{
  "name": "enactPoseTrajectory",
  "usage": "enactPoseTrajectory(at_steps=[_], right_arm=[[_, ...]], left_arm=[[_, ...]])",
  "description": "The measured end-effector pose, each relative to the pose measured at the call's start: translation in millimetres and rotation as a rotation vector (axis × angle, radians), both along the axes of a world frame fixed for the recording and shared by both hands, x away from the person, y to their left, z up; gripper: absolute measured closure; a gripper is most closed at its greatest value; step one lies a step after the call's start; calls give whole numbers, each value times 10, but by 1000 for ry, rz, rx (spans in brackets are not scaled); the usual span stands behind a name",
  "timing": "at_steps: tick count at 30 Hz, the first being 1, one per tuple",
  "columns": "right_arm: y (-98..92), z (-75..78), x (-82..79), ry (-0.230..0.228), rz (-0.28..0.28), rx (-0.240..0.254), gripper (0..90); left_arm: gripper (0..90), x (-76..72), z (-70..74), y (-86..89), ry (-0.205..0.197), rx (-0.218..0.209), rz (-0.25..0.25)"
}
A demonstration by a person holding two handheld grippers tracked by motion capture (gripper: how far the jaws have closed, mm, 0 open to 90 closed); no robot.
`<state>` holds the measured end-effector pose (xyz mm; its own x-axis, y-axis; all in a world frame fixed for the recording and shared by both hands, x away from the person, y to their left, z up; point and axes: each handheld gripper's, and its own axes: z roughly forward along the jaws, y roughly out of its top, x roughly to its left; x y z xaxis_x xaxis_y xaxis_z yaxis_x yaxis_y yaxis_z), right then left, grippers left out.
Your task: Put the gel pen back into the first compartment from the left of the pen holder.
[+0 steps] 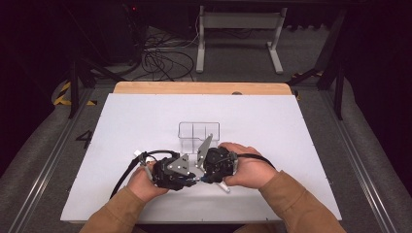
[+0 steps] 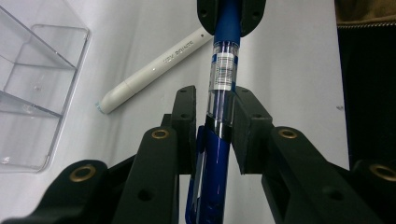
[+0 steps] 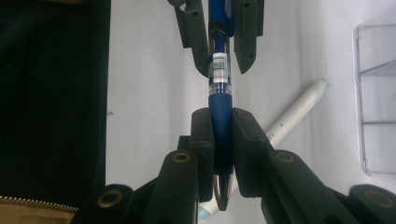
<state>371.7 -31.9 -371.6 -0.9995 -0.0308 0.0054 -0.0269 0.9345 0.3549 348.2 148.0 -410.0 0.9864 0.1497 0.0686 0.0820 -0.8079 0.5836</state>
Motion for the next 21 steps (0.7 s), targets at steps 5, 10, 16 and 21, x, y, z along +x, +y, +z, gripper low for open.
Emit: enactPoseTrajectory(at_steps=[5, 10, 16, 21], right_arm=[[0, -5, -8, 8, -5, -10, 800], [-4, -6, -11, 12, -7, -10, 799], [0, -6, -17, 18, -13, -18, 799], [-5, -14, -14, 16, -6, -16, 795]], left_arm=[[739, 7, -13, -21, -9, 5, -13], [746, -4, -13, -28, 4, 21, -14], [749, 2, -27, -46, 8, 33, -22], [755, -6, -25, -52, 6, 42, -22]])
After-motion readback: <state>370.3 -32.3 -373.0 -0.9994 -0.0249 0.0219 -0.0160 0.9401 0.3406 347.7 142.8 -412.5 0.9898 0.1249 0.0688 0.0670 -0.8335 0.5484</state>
